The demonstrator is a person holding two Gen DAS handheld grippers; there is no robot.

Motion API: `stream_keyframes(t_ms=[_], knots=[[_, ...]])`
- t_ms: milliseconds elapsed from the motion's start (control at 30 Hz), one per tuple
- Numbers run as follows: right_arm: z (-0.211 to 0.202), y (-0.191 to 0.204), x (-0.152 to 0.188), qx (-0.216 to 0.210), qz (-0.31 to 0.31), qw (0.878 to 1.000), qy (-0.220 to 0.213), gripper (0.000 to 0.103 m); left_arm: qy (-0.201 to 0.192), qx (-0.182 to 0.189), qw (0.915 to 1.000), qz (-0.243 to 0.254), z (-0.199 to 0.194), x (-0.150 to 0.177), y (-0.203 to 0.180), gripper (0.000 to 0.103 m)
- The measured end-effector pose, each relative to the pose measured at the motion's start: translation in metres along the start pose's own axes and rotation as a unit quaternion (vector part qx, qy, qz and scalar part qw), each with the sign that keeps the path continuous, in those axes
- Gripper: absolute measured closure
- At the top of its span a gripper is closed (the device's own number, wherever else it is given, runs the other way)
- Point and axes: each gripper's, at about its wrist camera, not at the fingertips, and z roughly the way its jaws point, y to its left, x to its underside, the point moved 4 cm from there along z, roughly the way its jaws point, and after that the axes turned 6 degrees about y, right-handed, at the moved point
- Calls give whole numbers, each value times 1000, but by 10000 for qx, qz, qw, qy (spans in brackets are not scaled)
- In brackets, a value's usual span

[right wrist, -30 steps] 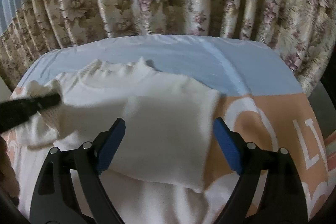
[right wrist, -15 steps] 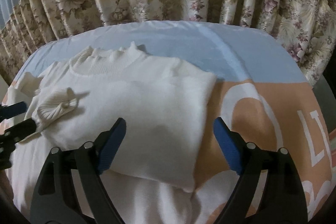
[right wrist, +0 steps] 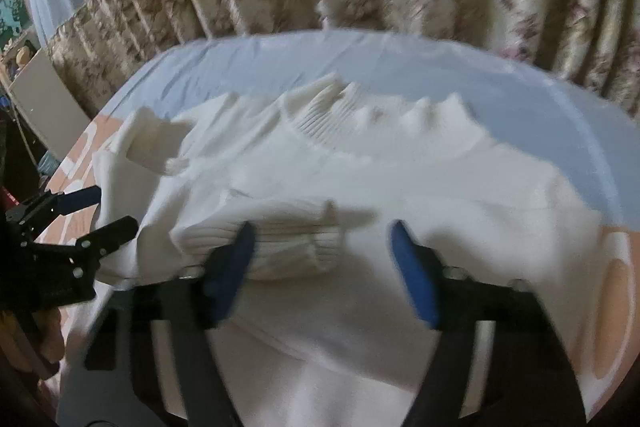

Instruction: Fold small clothes

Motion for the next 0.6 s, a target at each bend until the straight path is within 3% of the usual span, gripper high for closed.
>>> stream_keyframes(t_ms=[67, 133, 167, 267, 433, 600], knots=[[11, 3, 2, -21, 14, 9997, 222, 65, -7, -39, 10000, 61, 1, 0, -2, 17], [14, 5, 5, 37, -12, 9997, 246, 74, -19, -15, 10000, 41, 1, -1, 0, 17], [12, 5, 6, 98, -49, 9997, 222, 86, -27, 19, 10000, 6, 1, -2, 1, 17], [5, 1, 6, 164, -35, 9998, 119, 100, -80, 198, 9996, -187, -7, -8, 7, 17], [-28, -28, -4, 639, 175, 9962, -560, 100, -376, 314, 9978, -446, -31, -20, 26, 13], [-52, -80, 2, 1179, 563, 9889, -713, 100, -437, 87, 9979, -473, -32, -29, 47, 13]])
